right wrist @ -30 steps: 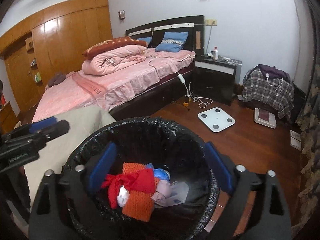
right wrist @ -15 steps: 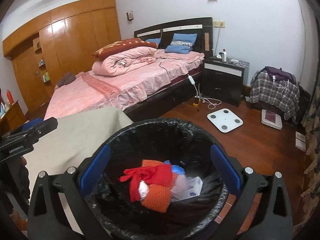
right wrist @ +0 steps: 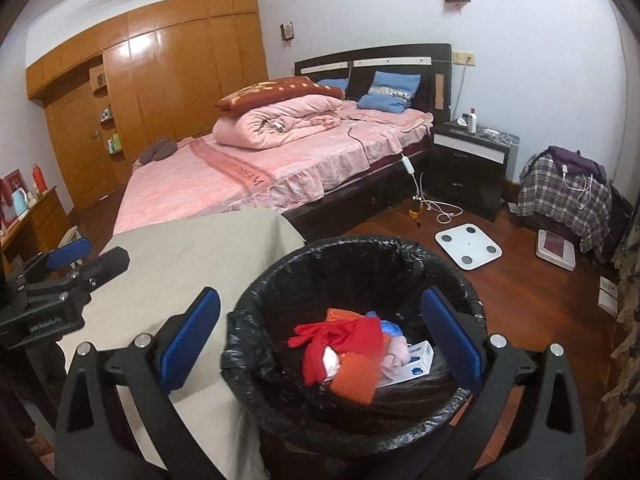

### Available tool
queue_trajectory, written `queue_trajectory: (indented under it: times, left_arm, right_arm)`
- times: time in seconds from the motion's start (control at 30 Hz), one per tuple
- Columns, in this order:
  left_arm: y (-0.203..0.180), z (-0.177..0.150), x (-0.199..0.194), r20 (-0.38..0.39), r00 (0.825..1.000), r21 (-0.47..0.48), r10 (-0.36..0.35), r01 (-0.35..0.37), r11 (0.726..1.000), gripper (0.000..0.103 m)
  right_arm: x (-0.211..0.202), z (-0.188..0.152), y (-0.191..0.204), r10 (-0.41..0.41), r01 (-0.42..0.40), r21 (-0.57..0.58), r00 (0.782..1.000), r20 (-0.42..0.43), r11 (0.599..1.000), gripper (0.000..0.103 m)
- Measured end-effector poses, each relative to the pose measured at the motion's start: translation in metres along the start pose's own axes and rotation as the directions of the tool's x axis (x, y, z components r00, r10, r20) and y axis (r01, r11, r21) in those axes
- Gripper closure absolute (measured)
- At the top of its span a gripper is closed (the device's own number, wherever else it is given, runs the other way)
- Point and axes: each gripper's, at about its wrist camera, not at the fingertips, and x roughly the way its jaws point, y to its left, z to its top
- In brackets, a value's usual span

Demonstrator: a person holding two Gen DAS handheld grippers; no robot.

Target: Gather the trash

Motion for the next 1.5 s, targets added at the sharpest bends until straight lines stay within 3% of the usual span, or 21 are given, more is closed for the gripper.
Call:
queue_trajectory:
  times: [0.63,1.5]
  left_arm:
    - [0.0,-0.009,-0.066,0.068,0.997,-0.005,0.024,-0.023,1.0,0.006]
    - [-0.005,-0.012,-0.077,0.077,0.997,0.005,0.03,-0.031,1.0,0.006]
  right_arm:
    - [-0.043,0.007,0.026,0.039,-0.038,-0.04,0.999,0.036,0.998,0.005]
    - [-0.047,0.005,0.029,0.043,-0.042,-0.04,0.998,0.038,0.998,0.005]
